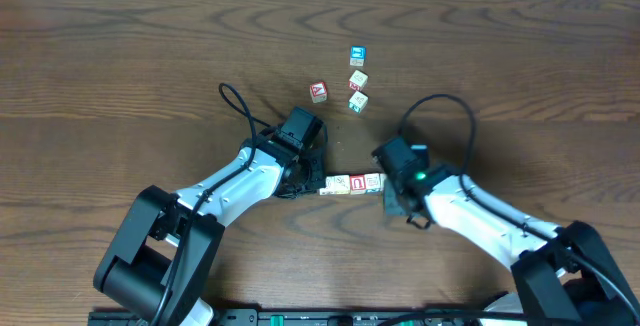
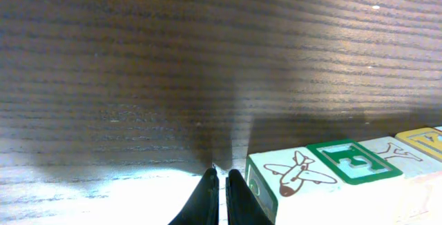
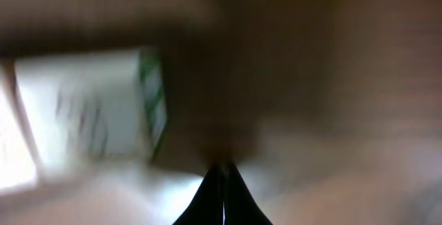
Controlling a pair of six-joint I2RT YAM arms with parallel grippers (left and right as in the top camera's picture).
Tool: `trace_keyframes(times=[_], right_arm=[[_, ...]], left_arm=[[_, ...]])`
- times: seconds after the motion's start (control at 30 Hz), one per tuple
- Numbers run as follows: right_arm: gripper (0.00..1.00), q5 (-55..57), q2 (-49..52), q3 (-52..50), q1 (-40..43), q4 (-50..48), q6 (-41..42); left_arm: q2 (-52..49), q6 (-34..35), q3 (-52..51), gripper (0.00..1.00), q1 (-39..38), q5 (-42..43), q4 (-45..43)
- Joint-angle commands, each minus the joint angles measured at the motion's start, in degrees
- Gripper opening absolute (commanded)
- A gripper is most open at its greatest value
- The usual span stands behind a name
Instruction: Lift 5 blocks
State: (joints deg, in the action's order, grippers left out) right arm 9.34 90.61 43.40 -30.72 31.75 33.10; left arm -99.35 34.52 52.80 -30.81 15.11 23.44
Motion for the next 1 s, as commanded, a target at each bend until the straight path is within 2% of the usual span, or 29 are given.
trace_keyframes(times=[0.0, 0.13, 0.3, 0.5, 0.67, 0.97], right_arm=[[0.01, -8.3, 0.4, 0.7, 5.4, -3.9, -11.1], [0.01, -16.8, 0.4, 0.9, 10.0, -7.6, -19.6], [0.01, -25.0, 0.4, 0.9, 11.1, -8.4, -26.2], [0.01, -27.4, 0.4, 0.9, 10.3, -8.4, -26.5], [0.01, -19.7, 0.4, 0.9, 10.8, -6.9, -23.3], [0.01, -19.5, 0.4, 0.9, 11.3, -6.2, -23.3]], left_arm=[[-0.9, 0.1, -0.4, 0.07, 0.2, 0.3, -0.9], [-0.9, 0.1, -0.4, 0.07, 0.2, 0.5, -3.1], [-0.9, 0.1, -0.4, 0.07, 0.2, 1.0, -4.3], [-0.9, 0.1, -0.4, 0.08, 0.2, 1.0, -4.1], [-0.9, 0.1, -0.4, 0.07, 0.2, 1.0, -2.8], [-0.9, 0.1, -0.4, 0.08, 0.2, 0.9, -2.5]])
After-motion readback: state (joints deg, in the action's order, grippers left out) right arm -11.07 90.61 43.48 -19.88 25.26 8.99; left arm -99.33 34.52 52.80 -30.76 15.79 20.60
